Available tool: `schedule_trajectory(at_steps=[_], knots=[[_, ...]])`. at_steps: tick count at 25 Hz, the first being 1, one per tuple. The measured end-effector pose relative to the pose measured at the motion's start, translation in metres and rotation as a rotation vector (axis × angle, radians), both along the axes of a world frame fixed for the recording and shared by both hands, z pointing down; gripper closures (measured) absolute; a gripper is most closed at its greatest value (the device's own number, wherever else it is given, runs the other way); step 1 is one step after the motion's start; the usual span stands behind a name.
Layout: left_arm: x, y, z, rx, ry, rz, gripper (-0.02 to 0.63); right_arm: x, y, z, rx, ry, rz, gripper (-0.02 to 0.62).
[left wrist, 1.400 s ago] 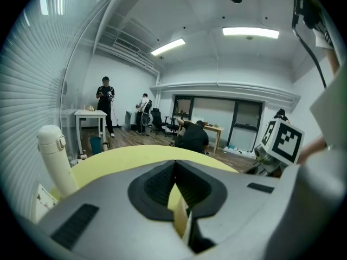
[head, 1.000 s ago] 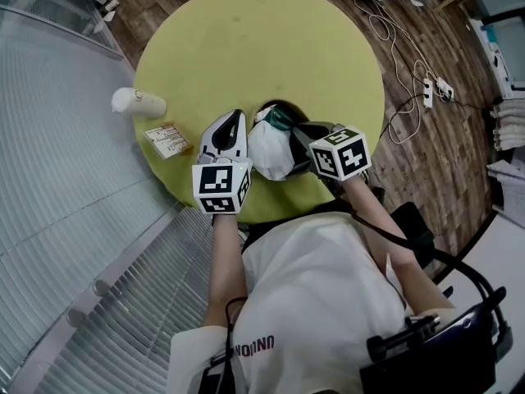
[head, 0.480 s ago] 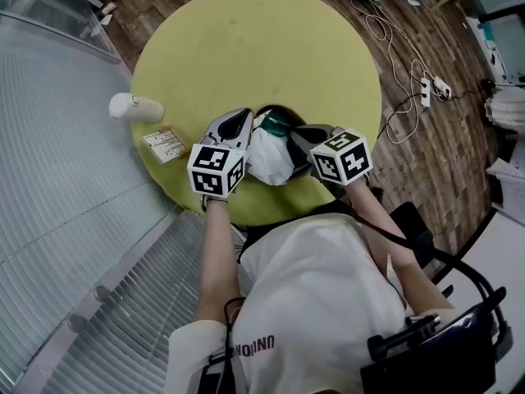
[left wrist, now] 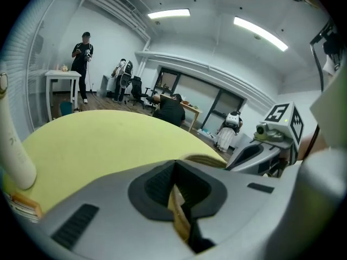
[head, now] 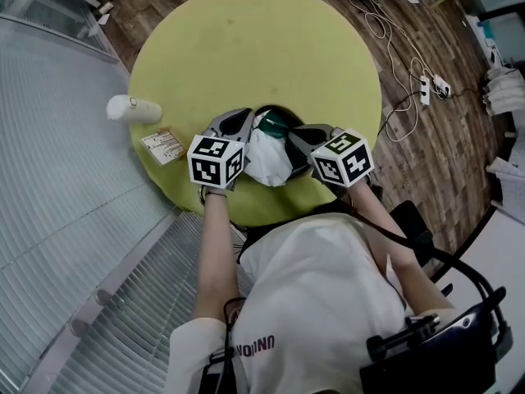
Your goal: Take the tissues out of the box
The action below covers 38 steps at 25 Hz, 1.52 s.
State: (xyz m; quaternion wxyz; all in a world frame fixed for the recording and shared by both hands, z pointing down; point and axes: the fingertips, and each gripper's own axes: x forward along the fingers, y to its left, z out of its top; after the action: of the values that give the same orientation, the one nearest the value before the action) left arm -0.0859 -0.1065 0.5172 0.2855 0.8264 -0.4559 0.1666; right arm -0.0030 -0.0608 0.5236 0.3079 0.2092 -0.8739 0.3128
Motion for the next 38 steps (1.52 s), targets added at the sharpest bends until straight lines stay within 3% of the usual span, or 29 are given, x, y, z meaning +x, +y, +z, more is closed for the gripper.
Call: schedule_trajectory(at_steps=[7,17,23,30,38], knots=[[-0.002,-0.003,0.002,-0.052,0.040,0.000,0.594,-0.001,0.005,-0.008,0.022,-0.050,-0.033,0.578],[-0.007,-0.009,-0.015,0.011,0.076,-0.039,0.594,-0.001,0.007,-0.016,0.039,-0.076,-0.048,0.578],[-0.006,-0.008,-0.002,-0.034,0.048,-0.032,0.594,-0.002,0.006,-0.025,0.060,-0.107,-0.057,0.578],[-0.009,-0.016,-0.022,0.046,0.086,-0.069,0.594,0.005,-0.006,-0.037,0.068,-0.142,-0.031,0.578],[-0.007,-0.012,-0.032,0.082,0.080,-0.073,0.594,0.004,-0.008,-0.036,0.078,-0.136,-0.027,0.578]])
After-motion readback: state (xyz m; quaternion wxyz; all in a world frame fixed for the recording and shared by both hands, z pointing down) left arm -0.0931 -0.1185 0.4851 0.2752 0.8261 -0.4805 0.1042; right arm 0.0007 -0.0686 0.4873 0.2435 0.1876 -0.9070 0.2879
